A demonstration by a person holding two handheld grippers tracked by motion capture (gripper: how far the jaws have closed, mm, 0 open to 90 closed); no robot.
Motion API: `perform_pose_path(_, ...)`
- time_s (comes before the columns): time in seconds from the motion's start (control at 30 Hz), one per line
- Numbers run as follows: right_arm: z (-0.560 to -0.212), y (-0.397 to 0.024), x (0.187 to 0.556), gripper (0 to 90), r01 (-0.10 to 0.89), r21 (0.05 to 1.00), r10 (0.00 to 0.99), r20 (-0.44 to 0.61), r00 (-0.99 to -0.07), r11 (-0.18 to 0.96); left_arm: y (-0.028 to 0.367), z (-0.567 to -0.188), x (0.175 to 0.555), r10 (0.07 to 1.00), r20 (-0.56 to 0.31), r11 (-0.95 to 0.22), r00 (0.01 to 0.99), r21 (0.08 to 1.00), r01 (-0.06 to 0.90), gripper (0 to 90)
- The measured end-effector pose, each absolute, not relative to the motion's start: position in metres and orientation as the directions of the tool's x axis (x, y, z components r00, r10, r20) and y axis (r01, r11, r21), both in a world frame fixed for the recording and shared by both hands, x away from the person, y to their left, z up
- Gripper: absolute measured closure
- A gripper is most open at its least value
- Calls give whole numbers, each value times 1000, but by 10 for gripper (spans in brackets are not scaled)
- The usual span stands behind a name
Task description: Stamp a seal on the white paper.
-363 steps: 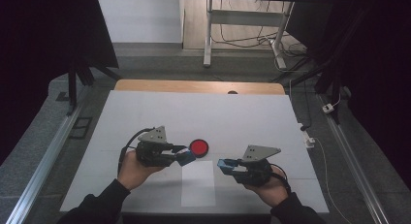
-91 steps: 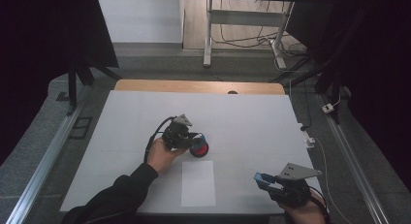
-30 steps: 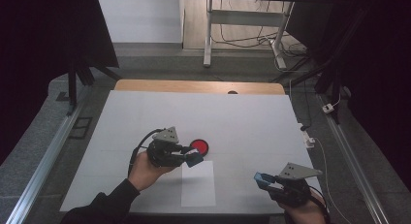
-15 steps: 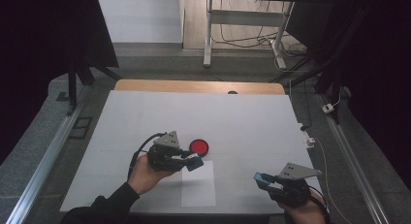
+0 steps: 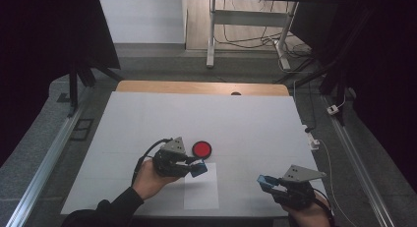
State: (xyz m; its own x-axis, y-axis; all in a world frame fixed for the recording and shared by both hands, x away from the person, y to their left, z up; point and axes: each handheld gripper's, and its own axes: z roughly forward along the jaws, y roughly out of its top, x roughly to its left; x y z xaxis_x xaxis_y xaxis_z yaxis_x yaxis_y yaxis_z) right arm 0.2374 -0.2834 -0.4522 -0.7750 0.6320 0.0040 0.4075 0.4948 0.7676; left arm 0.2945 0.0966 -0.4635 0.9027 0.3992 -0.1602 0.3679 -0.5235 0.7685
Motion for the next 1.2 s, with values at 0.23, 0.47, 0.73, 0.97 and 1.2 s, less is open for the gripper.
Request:
perform_pose_path(0.23,-452,-283,237,684,408,766,631,4,-775,496,94,-469,295,400,-165,-536,902,755,376,703)
perform_pose_path(0.47,-452,-283,237,683,408,768,634,3,-774,494,89,-475,296,404,-155,-562,902,736,378,703)
perform_pose_path(0.73,-452,-283,237,683,408,767,633,4,-774,495,82,-484,296,396,-149,-588,906,716,375,703)
perform_pose_path(0.97,-452,-283,237,683,409,767,633,4,-774,495,77,-492,295,402,-120,-615,908,699,365,703)
perform_pose_path(1.2,-452,-283,237,683,408,766,632,4,-775,496,74,-498,294,399,-73,-646,914,686,336,703)
